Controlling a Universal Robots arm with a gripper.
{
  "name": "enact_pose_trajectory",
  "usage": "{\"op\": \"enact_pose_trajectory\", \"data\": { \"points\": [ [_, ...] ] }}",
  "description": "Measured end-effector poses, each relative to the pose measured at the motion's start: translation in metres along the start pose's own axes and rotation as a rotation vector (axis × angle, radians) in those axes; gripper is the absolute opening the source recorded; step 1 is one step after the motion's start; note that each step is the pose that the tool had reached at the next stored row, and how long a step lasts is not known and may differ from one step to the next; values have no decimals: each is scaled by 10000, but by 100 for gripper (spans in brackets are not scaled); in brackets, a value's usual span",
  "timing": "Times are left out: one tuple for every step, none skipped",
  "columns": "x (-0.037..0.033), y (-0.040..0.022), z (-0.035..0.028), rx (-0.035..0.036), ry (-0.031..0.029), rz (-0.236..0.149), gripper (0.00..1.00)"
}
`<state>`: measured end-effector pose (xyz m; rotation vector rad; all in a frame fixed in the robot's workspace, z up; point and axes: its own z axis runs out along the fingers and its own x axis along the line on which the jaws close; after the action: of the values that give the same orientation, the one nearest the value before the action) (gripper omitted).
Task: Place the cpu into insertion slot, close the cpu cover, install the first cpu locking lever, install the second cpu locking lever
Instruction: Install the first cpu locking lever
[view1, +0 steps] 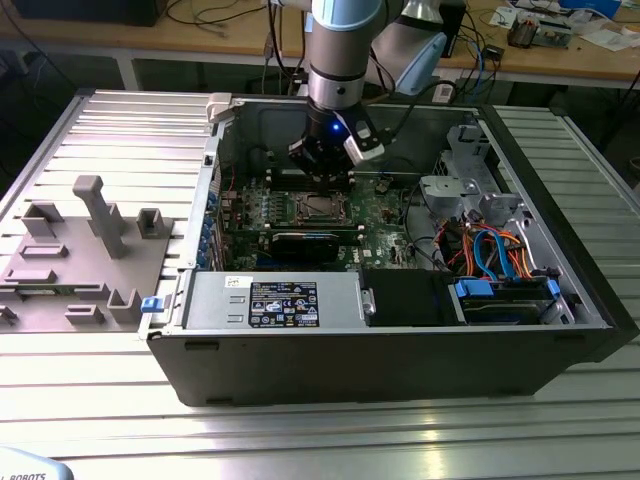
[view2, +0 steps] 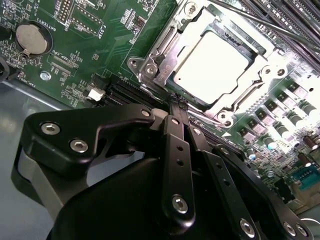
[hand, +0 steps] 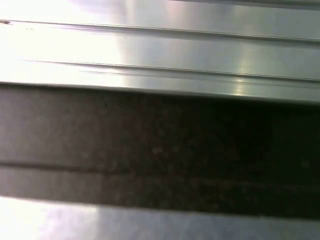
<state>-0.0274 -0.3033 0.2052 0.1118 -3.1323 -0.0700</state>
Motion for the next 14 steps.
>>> {"op": "enact_pose_trajectory", "data": {
  "points": [
    [-3,0,1,0,0,1,11],
    [-9,-1,2,0,0,1,11],
    [-20,-2,7,-2,-2,1,11],
    [-27,-2,9,0,0,1,11],
    [-33,-3,12,2,1,1,11],
    [-42,-5,15,4,2,1,11],
    [-47,-5,18,4,2,1,11],
    [-57,-6,22,3,1,1,11],
    [-65,-5,26,-6,-5,0,11],
    [-75,-6,30,-5,-2,2,11],
    [-82,-7,31,-2,0,2,11],
    [-89,-8,34,-1,0,2,11],
    [-93,-8,36,-1,-1,1,11],
    [-94,-9,38,-9,-1,1,11]
  ]
}}
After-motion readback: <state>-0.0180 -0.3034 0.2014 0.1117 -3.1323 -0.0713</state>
